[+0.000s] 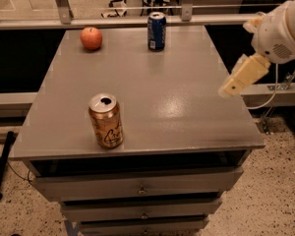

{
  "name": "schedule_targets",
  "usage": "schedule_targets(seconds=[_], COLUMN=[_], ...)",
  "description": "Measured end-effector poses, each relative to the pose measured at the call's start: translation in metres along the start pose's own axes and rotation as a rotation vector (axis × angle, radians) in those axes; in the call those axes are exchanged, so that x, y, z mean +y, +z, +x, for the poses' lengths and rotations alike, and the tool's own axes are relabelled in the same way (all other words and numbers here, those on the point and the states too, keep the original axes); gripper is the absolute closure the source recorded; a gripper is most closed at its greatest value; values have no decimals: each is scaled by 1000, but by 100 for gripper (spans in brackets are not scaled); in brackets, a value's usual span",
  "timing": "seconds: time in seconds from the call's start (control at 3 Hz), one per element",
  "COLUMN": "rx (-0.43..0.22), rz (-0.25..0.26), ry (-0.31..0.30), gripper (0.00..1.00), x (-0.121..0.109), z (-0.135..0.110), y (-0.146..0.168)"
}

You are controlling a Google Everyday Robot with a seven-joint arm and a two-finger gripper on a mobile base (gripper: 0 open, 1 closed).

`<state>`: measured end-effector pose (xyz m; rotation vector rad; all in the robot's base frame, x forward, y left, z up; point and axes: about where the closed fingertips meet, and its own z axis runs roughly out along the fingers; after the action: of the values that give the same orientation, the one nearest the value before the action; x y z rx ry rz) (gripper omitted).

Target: Pick pepsi can

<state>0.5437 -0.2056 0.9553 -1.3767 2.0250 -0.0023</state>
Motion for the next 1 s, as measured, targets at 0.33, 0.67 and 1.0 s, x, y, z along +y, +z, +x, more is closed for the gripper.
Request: schedule_targets(seconds=[0.33,0.67,1.0], rx=[-143,-166,-166], rz=[56,89,89], ry=[60,67,67], gripper=[0,0,0], x=[-33,-43,-43], z=[-32,-36,-37], y=[39,42,42])
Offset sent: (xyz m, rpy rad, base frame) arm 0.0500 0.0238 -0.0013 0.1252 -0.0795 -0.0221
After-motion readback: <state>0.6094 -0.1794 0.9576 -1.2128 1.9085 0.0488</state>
